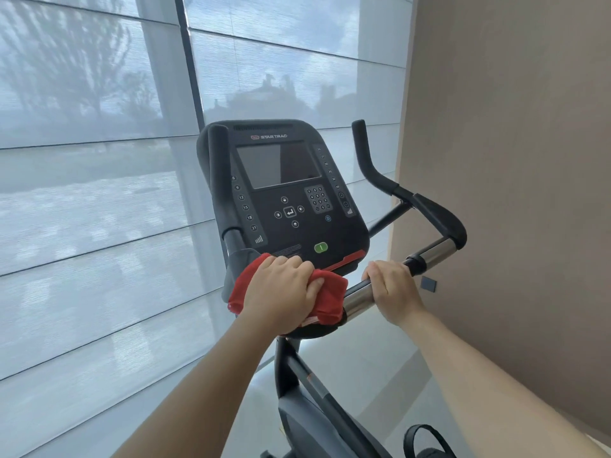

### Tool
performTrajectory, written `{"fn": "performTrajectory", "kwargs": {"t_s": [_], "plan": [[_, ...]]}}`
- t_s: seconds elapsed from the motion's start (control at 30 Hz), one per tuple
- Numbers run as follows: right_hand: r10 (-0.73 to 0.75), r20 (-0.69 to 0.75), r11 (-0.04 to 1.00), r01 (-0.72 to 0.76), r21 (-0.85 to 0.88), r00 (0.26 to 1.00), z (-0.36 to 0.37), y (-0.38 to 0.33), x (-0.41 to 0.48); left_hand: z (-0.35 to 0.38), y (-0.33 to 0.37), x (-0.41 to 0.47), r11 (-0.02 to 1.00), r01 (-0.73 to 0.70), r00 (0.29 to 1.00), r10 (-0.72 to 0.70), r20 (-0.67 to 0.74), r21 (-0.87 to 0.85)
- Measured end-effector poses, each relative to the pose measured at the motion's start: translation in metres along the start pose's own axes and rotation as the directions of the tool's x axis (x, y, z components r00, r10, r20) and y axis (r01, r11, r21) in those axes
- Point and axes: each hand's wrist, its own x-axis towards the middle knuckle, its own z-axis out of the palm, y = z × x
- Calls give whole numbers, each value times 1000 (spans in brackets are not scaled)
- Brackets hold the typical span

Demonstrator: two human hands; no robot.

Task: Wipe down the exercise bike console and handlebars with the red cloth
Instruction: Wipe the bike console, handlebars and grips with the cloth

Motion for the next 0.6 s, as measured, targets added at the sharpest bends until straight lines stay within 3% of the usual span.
{"fn": "performTrajectory", "kwargs": {"t_s": [0.4, 0.6], "plan": [[-155, 6, 986, 154, 60, 988, -2, 8, 2, -2, 60, -39, 979, 194, 972, -201, -120, -70], [-255, 43, 966, 252, 59, 966, -4, 14, 2, 0, 59, -57, 970, 237, 971, -234, 56, -46]]}}
